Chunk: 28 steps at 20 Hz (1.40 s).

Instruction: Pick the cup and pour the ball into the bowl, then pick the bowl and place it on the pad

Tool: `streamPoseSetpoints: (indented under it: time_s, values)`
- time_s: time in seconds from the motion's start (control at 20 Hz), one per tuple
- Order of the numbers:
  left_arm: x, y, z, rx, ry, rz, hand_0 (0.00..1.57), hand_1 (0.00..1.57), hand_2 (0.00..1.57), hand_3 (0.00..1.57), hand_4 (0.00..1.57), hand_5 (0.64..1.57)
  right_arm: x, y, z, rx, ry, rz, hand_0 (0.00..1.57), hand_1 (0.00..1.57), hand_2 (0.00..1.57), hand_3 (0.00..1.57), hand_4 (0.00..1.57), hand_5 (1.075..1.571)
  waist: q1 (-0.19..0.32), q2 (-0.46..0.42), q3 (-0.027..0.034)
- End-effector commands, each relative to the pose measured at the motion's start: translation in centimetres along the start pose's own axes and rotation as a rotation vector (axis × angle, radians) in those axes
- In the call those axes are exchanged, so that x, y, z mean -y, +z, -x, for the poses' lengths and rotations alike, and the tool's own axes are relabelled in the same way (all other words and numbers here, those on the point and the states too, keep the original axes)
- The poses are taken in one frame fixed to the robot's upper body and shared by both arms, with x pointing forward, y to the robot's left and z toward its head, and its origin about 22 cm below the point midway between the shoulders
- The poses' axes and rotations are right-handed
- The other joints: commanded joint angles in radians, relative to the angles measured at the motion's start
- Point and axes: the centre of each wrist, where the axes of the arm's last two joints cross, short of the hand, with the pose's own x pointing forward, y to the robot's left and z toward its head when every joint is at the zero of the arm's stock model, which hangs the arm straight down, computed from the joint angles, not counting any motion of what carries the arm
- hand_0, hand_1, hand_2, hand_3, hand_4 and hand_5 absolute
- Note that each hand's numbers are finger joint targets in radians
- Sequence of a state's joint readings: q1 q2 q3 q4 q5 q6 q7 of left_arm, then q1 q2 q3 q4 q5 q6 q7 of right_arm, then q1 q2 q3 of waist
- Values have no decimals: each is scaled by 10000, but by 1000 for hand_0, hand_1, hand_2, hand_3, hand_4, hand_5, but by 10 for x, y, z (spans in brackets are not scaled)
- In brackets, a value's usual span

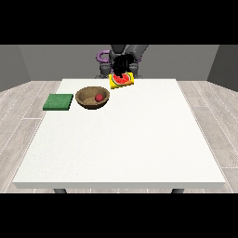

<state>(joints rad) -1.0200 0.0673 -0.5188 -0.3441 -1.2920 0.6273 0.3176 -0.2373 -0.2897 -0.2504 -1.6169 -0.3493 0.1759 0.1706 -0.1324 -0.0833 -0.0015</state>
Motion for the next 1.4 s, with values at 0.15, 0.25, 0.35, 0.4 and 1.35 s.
streamPoseSetpoints:
  time_s: [0.15, 0.25, 0.35, 0.4, 1.35]
  values:
    - [8, 18, 72, -3361, 4318, -1577, 1241, 1241, 1571, 1571, 765, 1568, 10, 13, -7, 337, 80, 107, 0, 0, 0, 0, 382, 1565, 280, 433, -59]
    - [26, 44, 75, -3469, 5085, -1881, 1211, 1211, 1571, 1571, 933, 1571, 5, 11, -17, 928, 113, 168, 0, 0, 0, 0, 397, 1565, 460, 917, -69]
    - [32, 60, 89, -3686, 5785, -2228, 1458, 1458, 1571, 1571, 1104, 1570, 3, 16, -20, 1249, -18, 28, 0, 0, 0, 0, 395, 1564, 292, 1294, -51]
    - [42, 79, 97, -3620, 5820, -2357, 1517, 1517, 1571, 1571, 1204, 1567, 5, 16, -32, 1411, 236, 35, 0, 0, 0, 0, 392, 1565, 240, 1454, -63]
    - [-11, 69, 200, -1358, 17875, -6533, 0, 0, 0, 0, 0, 1553, -47, 20, -57, 2826, 229, 487, 0, 0, 0, 0, 490, 1568, 1747, 3964, -17]
